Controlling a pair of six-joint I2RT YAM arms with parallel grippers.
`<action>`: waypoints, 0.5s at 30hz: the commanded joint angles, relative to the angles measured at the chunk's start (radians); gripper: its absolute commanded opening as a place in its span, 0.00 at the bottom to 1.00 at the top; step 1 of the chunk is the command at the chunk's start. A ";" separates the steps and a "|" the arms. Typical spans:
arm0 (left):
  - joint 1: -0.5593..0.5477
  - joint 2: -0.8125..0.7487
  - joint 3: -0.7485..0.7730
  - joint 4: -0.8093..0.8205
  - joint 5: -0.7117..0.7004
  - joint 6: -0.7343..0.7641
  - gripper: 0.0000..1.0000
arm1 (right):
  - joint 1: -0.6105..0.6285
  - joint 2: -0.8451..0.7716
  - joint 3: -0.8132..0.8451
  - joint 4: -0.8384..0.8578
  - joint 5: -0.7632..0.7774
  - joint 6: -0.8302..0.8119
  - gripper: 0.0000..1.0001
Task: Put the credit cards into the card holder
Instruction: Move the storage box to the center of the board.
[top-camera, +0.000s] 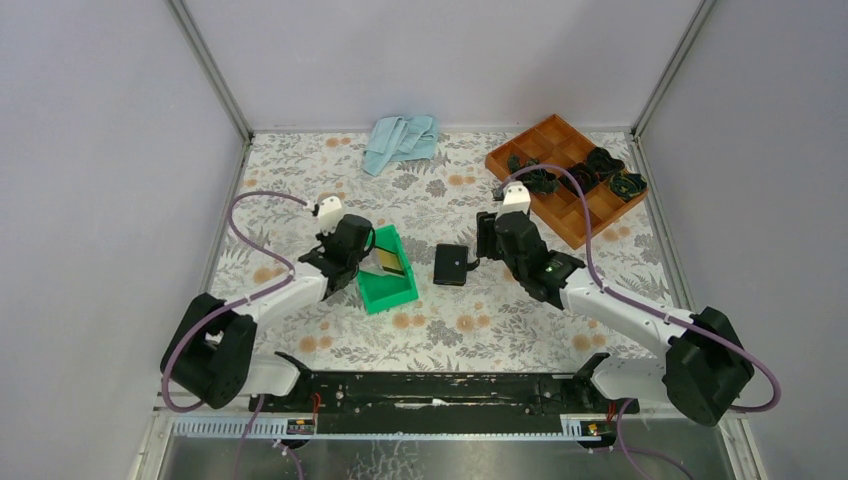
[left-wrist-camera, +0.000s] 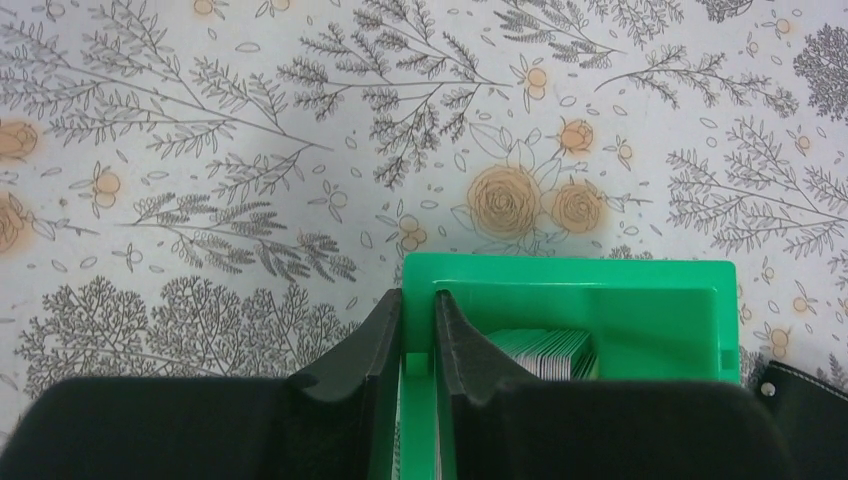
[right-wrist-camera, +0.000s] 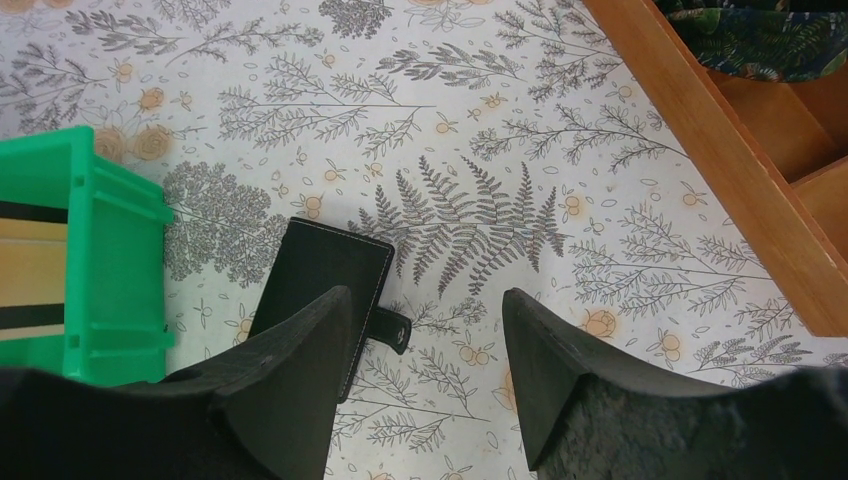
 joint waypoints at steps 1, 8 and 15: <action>0.018 0.060 0.069 0.107 -0.018 0.049 0.17 | 0.010 0.023 0.012 0.054 0.011 -0.019 0.65; 0.035 0.182 0.189 0.135 -0.013 0.088 0.16 | 0.012 0.071 0.036 0.064 0.019 -0.028 0.65; 0.078 0.274 0.288 0.157 0.002 0.114 0.14 | 0.012 0.094 0.051 0.064 0.025 -0.034 0.65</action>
